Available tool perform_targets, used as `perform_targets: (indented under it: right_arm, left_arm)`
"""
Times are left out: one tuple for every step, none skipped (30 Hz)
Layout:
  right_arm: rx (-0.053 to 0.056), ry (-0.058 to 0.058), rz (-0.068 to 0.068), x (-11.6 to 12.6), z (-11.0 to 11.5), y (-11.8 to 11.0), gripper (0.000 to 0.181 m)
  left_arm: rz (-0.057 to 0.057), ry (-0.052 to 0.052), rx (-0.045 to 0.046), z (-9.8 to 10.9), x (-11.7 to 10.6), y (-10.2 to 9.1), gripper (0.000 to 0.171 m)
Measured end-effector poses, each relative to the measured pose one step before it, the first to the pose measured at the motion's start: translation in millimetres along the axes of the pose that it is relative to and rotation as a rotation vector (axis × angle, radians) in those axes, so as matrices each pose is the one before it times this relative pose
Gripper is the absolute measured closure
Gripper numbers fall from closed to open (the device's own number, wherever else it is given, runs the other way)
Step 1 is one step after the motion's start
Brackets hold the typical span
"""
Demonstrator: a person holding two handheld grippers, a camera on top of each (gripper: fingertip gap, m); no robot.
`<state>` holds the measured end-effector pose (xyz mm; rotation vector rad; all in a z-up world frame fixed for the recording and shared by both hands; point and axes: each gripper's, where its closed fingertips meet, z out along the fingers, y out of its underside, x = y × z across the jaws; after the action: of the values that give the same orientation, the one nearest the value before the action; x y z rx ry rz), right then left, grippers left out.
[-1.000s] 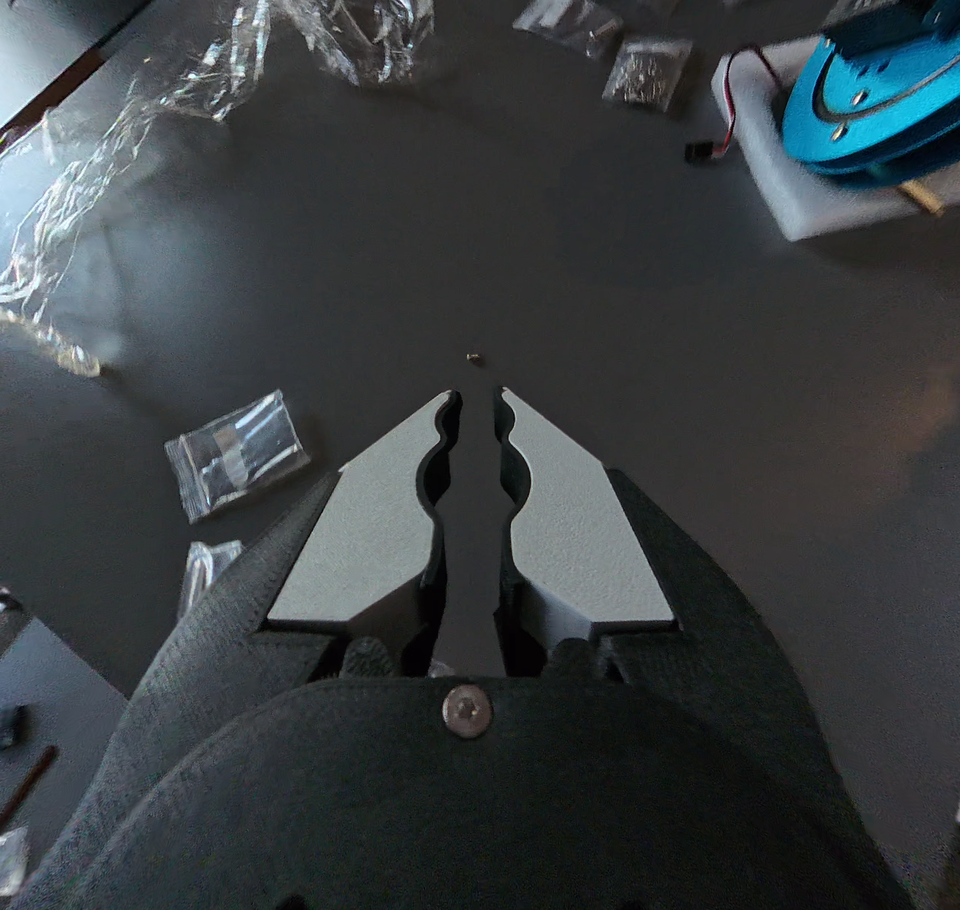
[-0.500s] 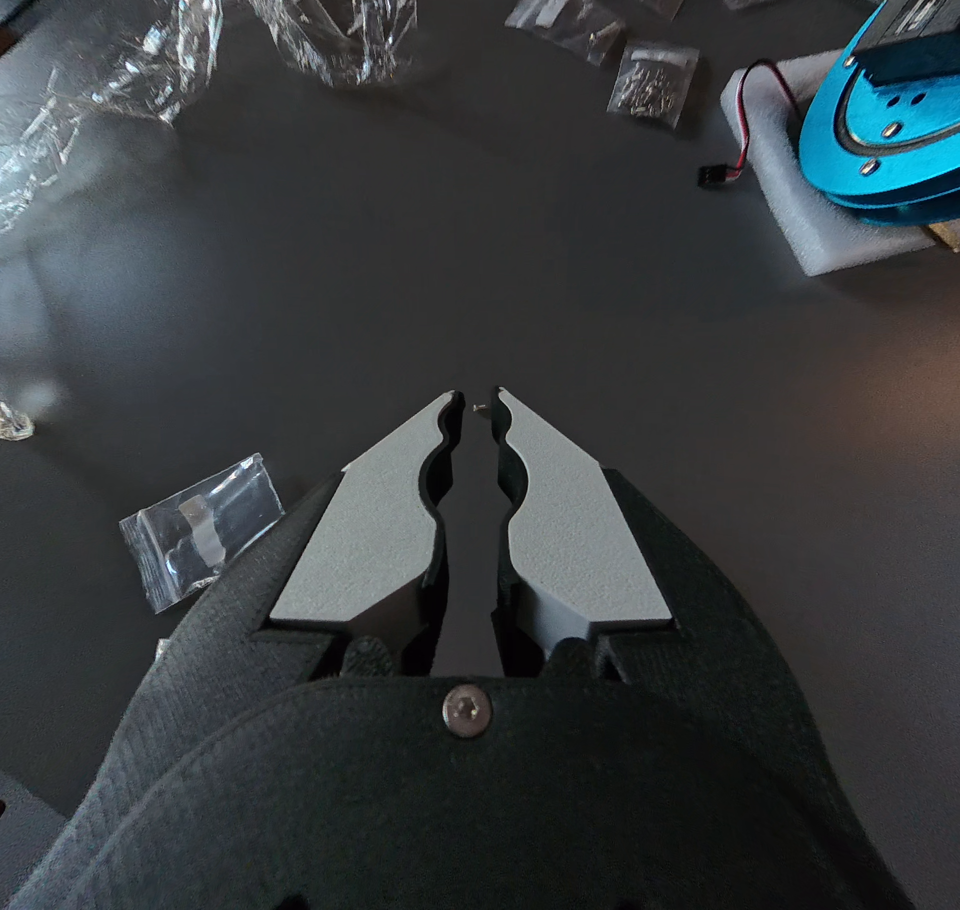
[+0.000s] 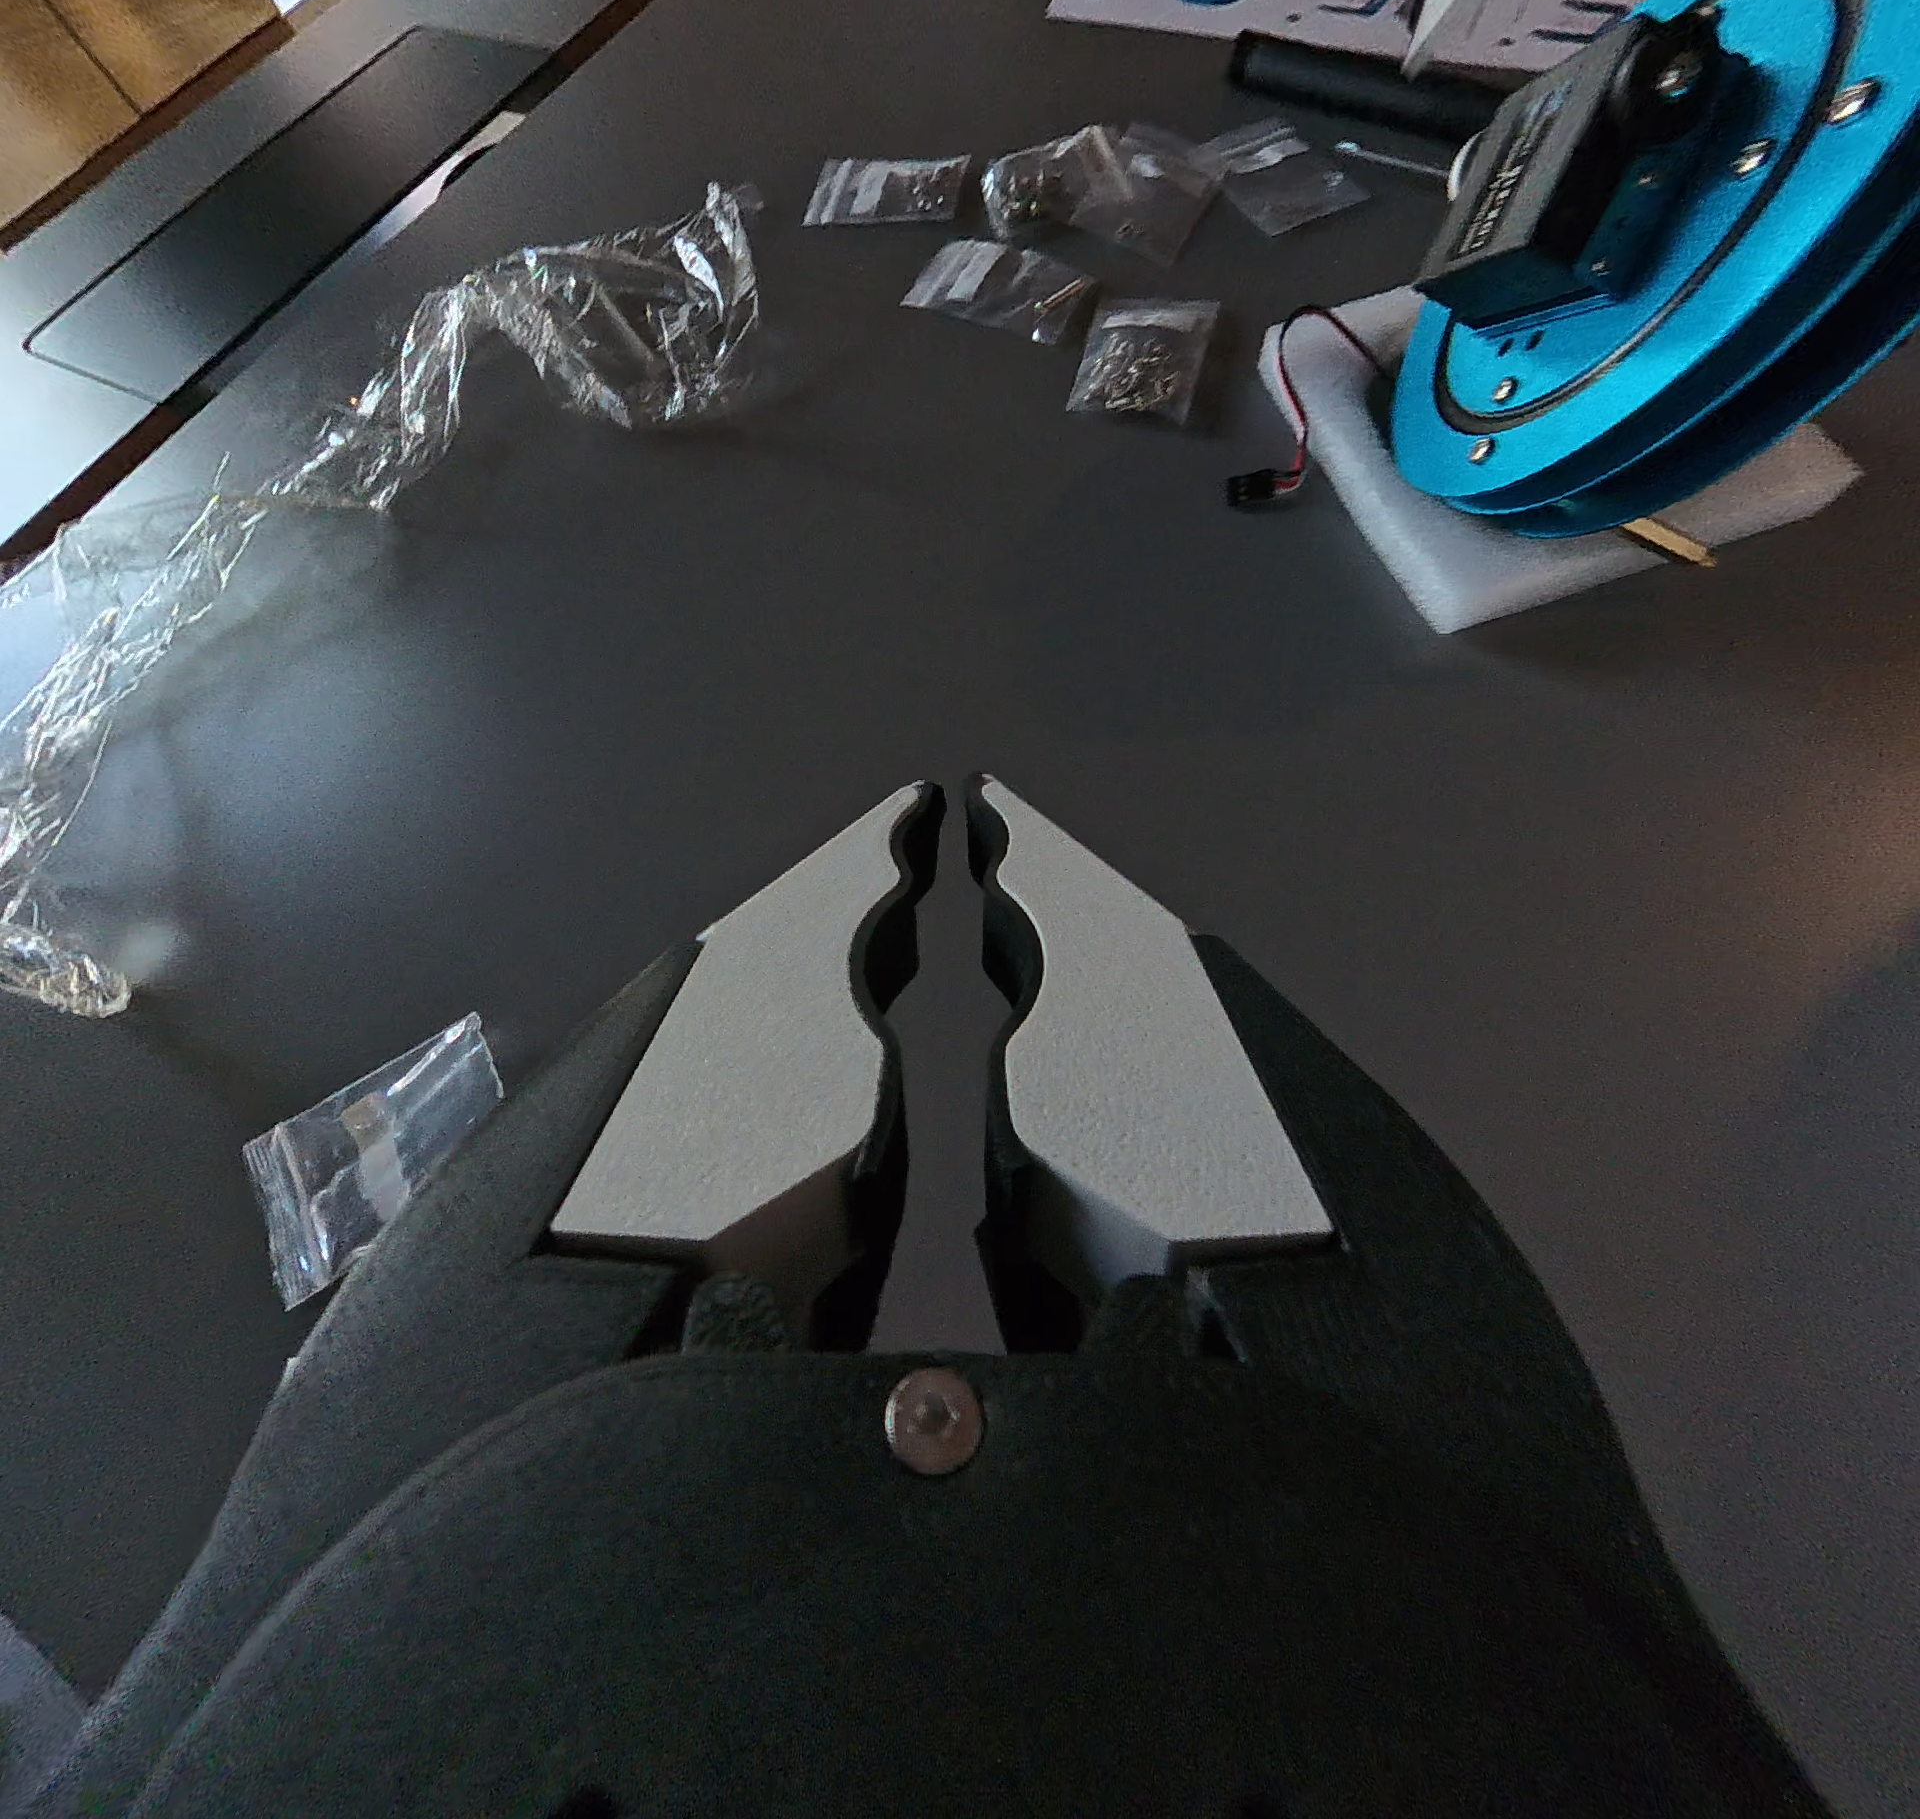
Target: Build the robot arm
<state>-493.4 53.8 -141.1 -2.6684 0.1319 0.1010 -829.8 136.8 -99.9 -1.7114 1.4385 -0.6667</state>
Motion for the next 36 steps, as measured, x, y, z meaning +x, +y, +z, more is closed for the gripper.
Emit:
perform_targets:
  right_arm:
    - [-0.0495, 0.0408, -0.0125, 1.65, 3.23, 5.72, 0.146]
    - [-0.0344, 0.0052, 0.002, -2.45, 3.66, 2.85, 0.147]
    - [-0.0225, -0.0039, 0.0069, -2.91, 3.72, 0.8, 0.149]
    - [-0.0211, 0.0023, -0.0017, -1.16, 3.79, 0.16, 0.15]
    - [-0.008, 0.0241, -0.0023, 3.42, 2.21, -2.36, 0.152]
    - [-0.0068, 0.0067, 0.0057, 2.48, 1.33, -2.66, 0.15]
    - [-0.0096, -0.0095, 0.0106, 0.81, 0.68, -2.66, 0.16]
    - [-0.0055, 0.0013, -0.0032, 1.84, 0.55, -1.64, 0.161]
    - [-0.0036, -0.0003, -0.0148, 1.79, 0.42, -1.39, 0.162]
    - [0.0012, -0.0082, 0.0103, 1.57, 0.1, -0.93, 0.163]
    - [-0.0038, -0.0007, 0.0164, 2.3, -0.63, 0.87, 0.164]
    - [-0.0011, 0.0185, -0.0059, 3.6, -2.35, 1.9, 0.164]
    - [0.0022, 0.0348, -0.0138, 4.62, -5.55, 1.64, 0.165]
    - [0.0157, 0.0366, -0.0115, 3.83, -9.13, -0.79, 0.165]
    - [0.0259, 0.0242, -0.011, 1.27, -12.49, -4.18, 0.165]
    - [0.028, 0.0103, -0.0111, -1.22, -14.92, -6.83, 0.165]
    - [0.0346, 0.0166, -0.0158, -1.44, -16.92, -10.11, 0.165]
    - [0.0334, 0.0287, -0.0267, -0.85, -18.68, -12.41, 0.165]
    - [0.0443, 0.0387, -0.0351, -1.03, -20.31, -15.68, 0.165]
    - [0.05, 0.0386, -0.0418, -2.25, -21.08, -18.46, 0.166]
    - [0.0648, 0.0302, -0.0427, -4.26, -21.48, -22.26, 0.166]
    - [0.0858, 0.0147, -0.0385, -7.4, -20.72, -26.71, 0.165]
    - [0.0905, -0.0109, -0.0351, -12.21, -17.94, -28.56, 0.165]
    - [0.0896, -0.0349, -0.0332, -17.27, -13.54, -29.0, 0.166]
    - [0.0882, -0.0498, -0.0278, -21.09, -7.6, -28.18, 0.166]
    - [0.0737, -0.0591, -0.0256, -23.49, -0.81, -24.5, 0.167]
    - [0.0464, -0.0723, -0.0253, -25.15, 6.0, -18.69, 0.167]
    - [0.0346, -0.0831, -0.0187, -25.01, 11.22, -14.77, 0.167]
    - [0.0185, -0.0829, 0.0002, -21.73, 15.04, -10.71, 0.167]
    - [0.0005, -0.0906, 0.0075, -19.86, 16.99, -6.4, 0.167]
    - [-0.0116, -0.0834, 0.0145, -15.9, 17.31, -3.24, 0.166]
    - [-0.0186, -0.0718, 0.0188, -12.07, 16.47, -1.15, 0.166]
    - [-0.018, -0.0576, 0.0158, -8.66, 15.0, -0.18, 0.166]
    - [-0.0202, -0.0489, 0.007, -7.05, 13.65, 0.8, 0.166]
    - [-0.0223, -0.0414, 0.0039, -5.77, 12.52, 1.77, 0.166]
    - [-0.0222, -0.0375, 0.0101, -4.89, 11.67, 2.5, 0.166]
  left_arm:
    - [0.0024, 0.0063, 0.01304, -2.06, 2.11, -2.66, 0.169]
    - [-0.0001, 0.0079, 0.01533, -2.24, 2.45, -3.03, 0.169]
    - [0.0008, 0.005, 0.012, -2.26, 1.93, -2.36, 0.17]
    - [0.004, -0.0011, 0.00909, -2.45, 0.44, -1.59, 0.171]
    - [0.0048, -0.0067, 0.00996, -2.42, -0.74, -1.35, 0.171]
    - [0.0018, -0.0086, 0.00973, -2.38, -1.63, -1.18, 0.171]
    - [-0.0027, -0.0084, 0.0088, -2.35, -2.11, -1.26, 0.171]
    - [-0.0059, -0.0092, 0.00784, -2.23, -2.39, -1.21, 0.171]
    - [-0.0057, -0.0101, 0.00591, -2.39, -2.56, -1.06, 0.171]
    - [-0.0045, -0.0147, 0.00717, -2.84, -3.56, -1.28, 0.171]
    - [-0.0055, -0.0197, 0.01224, -3.31, -4.39, -1.91, 0.171]
    - [-0.0077, -0.016, 0.01727, -3.59, -4.32, -2.49, 0.171]
    - [-0.0123, -0.0057, 0.02053, -3.43, -3.01, -2.85, 0.171]
    - [-0.018, 0.0004, 0.02258, -3.21, -2.4, -3.14, 0.171]
    - [-0.0216, 0.0018, 0.02196, -2.58, -2.49, -2.93, 0.171]
    - [-0.0226, 0.0034, 0.01828, -1.92, -2.31, -2.41, 0.171]
    - [-0.0227, 0.0038, 0.01312, -1.23, -2.13, -1.39, 0.171]
    - [-0.0203, 0.0037, 0.00753, -0.78, -1.85, -0.41, 0.171]
    - [-0.0143, 0.002, 0.00351, -0.6, -1.61, 0.12, 0.171]
    - [-0.0068, -0.0016, 0.00327, -0.72, -1.74, 0.17, 0.171]
    - [-0.0004, -0.0053, 0.00393, -0.88, -1.69, -0.06, 0.171]
    - [0.004, -0.0086, 0.00565, -0.95, -1.77, -0.44, 0.171]
    - [0.0045, -0.0095, 0.00547, -0.94, -1.89, -0.64, 0.171]
    - [-0.0005, -0.0096, 0.00544, -1.03, -1.98, -1.04, 0.171]
    - [-0.0077, -0.0091, 0.01075, -1.29, -1.96, -2.0, 0.167]
    - [-0.0129, -0.0035, 0.01666, -1.8, -1.39, -2.99, 0.163]
    - [-0.0161, 0.006, 0.02015, -2.18, -0.1, -3.39, 0.16]
    - [-0.0201, 0.0145, 0.02398, -2.21, 0.74, -4.0, 0.156]
    - [-0.0253, 0.0232, 0.03136, -1.88, 1.58, -5.15, 0.153]
    - [-0.0288, 0.0342, 0.03906, -1.04, 2.41, -6.27, 0.148]
    - [-0.0269, 0.0445, 0.03727, 0.11, 3.08, -6.33, 0.144]
    - [-0.0177, 0.0488, 0.01973, 1.2, 2.58, -4.44, 0.14]
    - [-0.0081, 0.0326, -0.00548, 1.73, -0.64, -1.86, 0.134]
    - [0.0008, 0.0046, -0.02442, 1.9, -5.43, 0.31, 0.131]
    - [0.0119, -0.0014, -0.02623, 1.86, -6.23, 0.1, 0.129]
    - [0.0148, 0.0079, -0.01333, 1.51, -4.63, -1.43, 0.128]
